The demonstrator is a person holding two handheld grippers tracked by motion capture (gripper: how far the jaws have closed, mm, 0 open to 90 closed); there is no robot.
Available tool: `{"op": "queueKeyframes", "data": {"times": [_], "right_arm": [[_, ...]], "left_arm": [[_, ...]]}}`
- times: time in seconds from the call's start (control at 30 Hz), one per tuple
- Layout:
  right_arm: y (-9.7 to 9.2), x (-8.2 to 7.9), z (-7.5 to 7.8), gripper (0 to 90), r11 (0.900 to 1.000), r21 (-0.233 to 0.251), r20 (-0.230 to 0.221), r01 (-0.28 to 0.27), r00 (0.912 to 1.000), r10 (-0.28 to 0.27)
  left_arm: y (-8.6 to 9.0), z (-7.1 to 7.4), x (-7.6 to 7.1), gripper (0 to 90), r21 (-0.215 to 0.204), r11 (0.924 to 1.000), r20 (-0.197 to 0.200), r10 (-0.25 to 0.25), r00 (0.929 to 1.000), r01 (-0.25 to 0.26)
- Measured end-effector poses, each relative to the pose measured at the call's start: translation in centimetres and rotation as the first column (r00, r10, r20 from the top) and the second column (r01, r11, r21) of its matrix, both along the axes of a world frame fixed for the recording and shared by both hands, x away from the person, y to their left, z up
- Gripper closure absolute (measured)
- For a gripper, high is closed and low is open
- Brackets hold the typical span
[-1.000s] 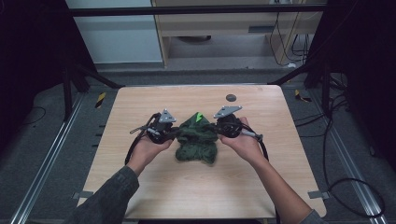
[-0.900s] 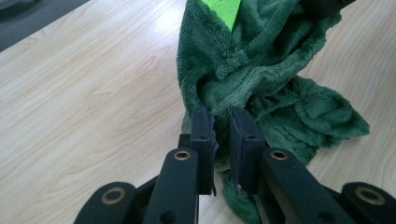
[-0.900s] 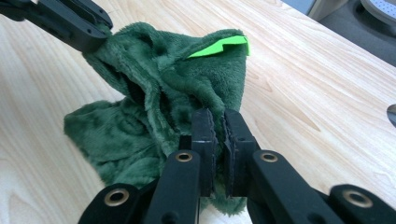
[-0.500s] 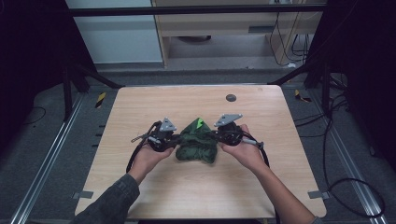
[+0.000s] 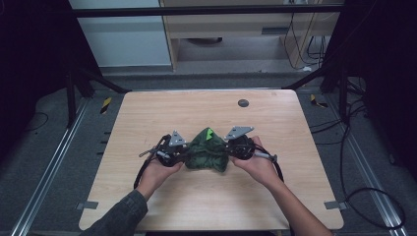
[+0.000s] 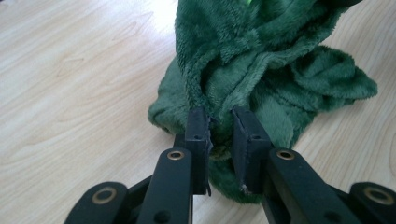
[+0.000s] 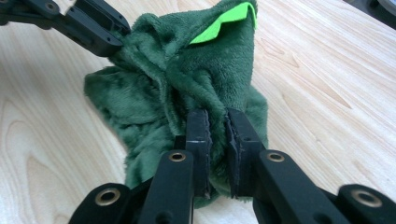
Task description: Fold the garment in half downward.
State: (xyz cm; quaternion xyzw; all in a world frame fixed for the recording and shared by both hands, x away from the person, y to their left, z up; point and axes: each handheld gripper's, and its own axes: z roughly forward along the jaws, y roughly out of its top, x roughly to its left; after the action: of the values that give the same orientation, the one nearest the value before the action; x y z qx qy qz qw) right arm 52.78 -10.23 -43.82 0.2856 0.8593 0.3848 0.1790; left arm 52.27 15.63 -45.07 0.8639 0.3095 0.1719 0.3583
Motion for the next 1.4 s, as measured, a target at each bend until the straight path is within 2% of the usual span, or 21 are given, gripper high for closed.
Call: {"op": "queueKeyframes", "data": {"times": [0.23, 0.37, 0.7, 0.83, 1.4], "right_arm": [[0.3, -0.9, -0.5, 80.4, 0.9997, -0.007, 0.009, -0.022, 0.9997, 0.022], [0.5, -1.4, -0.6, 79.7, 0.9993, -0.017, 0.017, -0.033, 0.9993, 0.034], [0.6, -2.2, -1.1, 79.2, 0.9991, -0.002, 0.010, -0.043, 0.9990, 0.043], [0.6, -2.5, -1.1, 79.2, 0.9988, 0.005, 0.011, -0.049, 0.9988, 0.048], [0.3, -3.6, -2.2, 78.3, 0.9979, 0.017, -0.007, -0.062, 0.9980, 0.062]], "left_arm": [[0.2, -0.6, -0.5, 77.8, -0.002, 1.0000, -0.004, 0.000, 1.0000, 0.000], [0.5, -0.7, -0.7, 78.7, -0.018, 0.9998, -0.003, 0.005, 1.0000, -0.005], [0.9, -1.0, -1.4, 80.4, -0.039, 0.9992, 0.004, 0.006, 1.0000, -0.006], [1.2, -1.0, -1.9, 80.5, -0.037, 0.9993, 0.018, 0.008, 0.9998, -0.007], [1.7, -2.0, -2.6, 79.5, -0.058, 0.9982, 0.008, 0.016, 0.9998, -0.016]]}}
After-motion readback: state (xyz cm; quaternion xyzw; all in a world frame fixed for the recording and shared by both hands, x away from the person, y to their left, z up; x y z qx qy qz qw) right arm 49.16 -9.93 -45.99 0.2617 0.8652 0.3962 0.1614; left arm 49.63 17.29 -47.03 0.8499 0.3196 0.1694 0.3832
